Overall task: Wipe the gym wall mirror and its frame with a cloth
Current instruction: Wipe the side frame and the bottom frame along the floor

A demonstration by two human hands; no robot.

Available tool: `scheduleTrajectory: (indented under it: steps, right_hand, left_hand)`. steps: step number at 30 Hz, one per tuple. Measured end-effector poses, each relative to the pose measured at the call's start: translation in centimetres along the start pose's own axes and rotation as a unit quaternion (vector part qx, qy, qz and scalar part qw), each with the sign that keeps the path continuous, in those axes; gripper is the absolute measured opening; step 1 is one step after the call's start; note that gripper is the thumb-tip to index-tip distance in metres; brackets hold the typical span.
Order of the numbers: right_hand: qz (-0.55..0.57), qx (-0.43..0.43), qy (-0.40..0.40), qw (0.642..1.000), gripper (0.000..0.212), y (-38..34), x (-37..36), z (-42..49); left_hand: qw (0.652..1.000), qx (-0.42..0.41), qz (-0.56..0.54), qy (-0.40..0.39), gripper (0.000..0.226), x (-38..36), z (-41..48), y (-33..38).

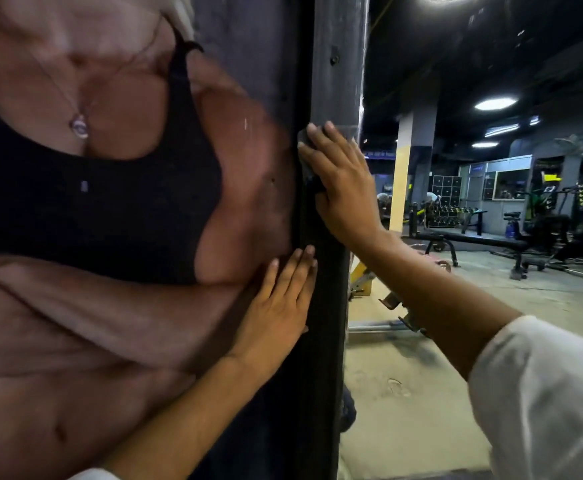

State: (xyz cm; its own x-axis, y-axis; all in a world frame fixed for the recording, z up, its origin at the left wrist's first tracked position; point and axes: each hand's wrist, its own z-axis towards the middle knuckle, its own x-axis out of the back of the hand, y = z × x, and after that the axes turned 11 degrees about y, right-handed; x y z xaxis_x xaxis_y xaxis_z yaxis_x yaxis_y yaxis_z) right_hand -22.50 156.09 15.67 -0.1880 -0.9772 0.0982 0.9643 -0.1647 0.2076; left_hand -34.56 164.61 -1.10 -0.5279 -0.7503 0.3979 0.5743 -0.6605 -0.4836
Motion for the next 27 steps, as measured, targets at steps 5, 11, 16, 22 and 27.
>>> scheduleTrajectory:
  steps: [5, 11, 16, 22, 27]
  right_hand:
    - [0.012, 0.031, -0.016, 0.999, 0.058, -2.2, -1.5, -10.9]
    - [0.045, 0.05, -0.082, 0.994, 0.052, -3.7, 1.2, -15.8]
    - [0.055, -0.109, 0.072, 0.99, 0.062, -0.5, 1.5, -9.0]
    - [0.13, -0.195, 0.042, 0.971, 0.072, -3.2, -0.4, -19.2]
    - [0.153, -0.222, -0.094, 0.958, 0.065, -5.9, 2.7, -30.6]
  left_hand:
    - [0.997, 0.003, -0.005, -0.083, 0.123, -0.1, -2.0, 1.9]
    - [0.992, -0.033, 0.006, -0.122, 0.106, -0.7, -4.8, 4.1]
    - [1.0, 0.013, 0.014, -0.022, 0.115, -2.1, -5.7, 4.6]
    - [0.999, 0.004, 0.051, 0.001, 0.107, -2.4, -5.9, 5.2]
    - [0.998, 0.007, 0.063, -0.005, 0.111, -2.5, -6.3, 5.5]
